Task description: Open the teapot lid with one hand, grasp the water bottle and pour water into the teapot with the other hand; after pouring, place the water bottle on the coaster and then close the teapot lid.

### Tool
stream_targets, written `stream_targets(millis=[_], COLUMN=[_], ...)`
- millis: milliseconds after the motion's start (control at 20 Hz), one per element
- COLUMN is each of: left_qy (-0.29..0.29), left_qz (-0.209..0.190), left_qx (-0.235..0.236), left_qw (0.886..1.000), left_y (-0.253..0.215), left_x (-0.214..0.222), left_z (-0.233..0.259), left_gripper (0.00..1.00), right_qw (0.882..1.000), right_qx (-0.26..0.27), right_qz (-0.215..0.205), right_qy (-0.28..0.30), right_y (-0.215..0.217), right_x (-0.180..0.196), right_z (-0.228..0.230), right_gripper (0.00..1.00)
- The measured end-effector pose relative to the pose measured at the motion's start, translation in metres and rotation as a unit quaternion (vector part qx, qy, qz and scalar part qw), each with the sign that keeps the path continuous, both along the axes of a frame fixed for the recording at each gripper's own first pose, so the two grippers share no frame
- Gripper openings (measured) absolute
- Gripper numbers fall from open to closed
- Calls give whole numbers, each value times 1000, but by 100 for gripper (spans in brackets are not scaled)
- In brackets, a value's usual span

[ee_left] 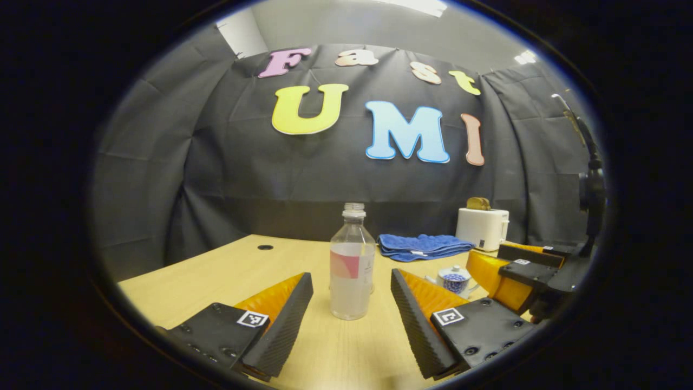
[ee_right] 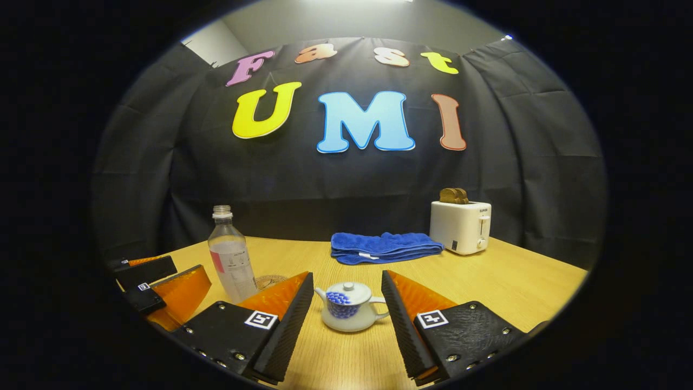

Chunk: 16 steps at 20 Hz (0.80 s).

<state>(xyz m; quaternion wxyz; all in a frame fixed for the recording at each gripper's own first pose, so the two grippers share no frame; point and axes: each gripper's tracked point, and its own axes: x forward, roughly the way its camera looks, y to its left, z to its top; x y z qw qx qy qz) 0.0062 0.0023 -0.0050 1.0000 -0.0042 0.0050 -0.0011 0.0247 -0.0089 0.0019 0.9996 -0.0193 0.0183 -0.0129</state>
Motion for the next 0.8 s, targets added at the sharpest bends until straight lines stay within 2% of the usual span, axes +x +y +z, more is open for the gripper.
stream_targets(millis=[100, 350, 400, 450, 800], left_qy=[-1, 1, 1, 2, 12], left_qz=[0, 2, 3, 3, 1], left_qx=[0, -3, -3, -2, -10], left_qw=[1000, 1000, 1000, 1000, 1000], left_y=[0, 4, 5, 6, 9], left_x=[0, 2, 3, 4, 14], left_z=[1, 0, 0, -1, -10], left_gripper=[100, 100, 100, 100, 100], right_qw=[1000, 999, 998, 998, 997], right_qx=[-5, 1, 3, 4, -14], right_qz=[5, 5, 6, 6, 9], right_qy=[7, 50, 56, 62, 81], right_y=[0, 0, -1, 0, -3], right_x=[13, 40, 40, 47, 59], right_z=[2, -17, -19, -26, -41], right_gripper=[74, 72, 46, 35, 35])
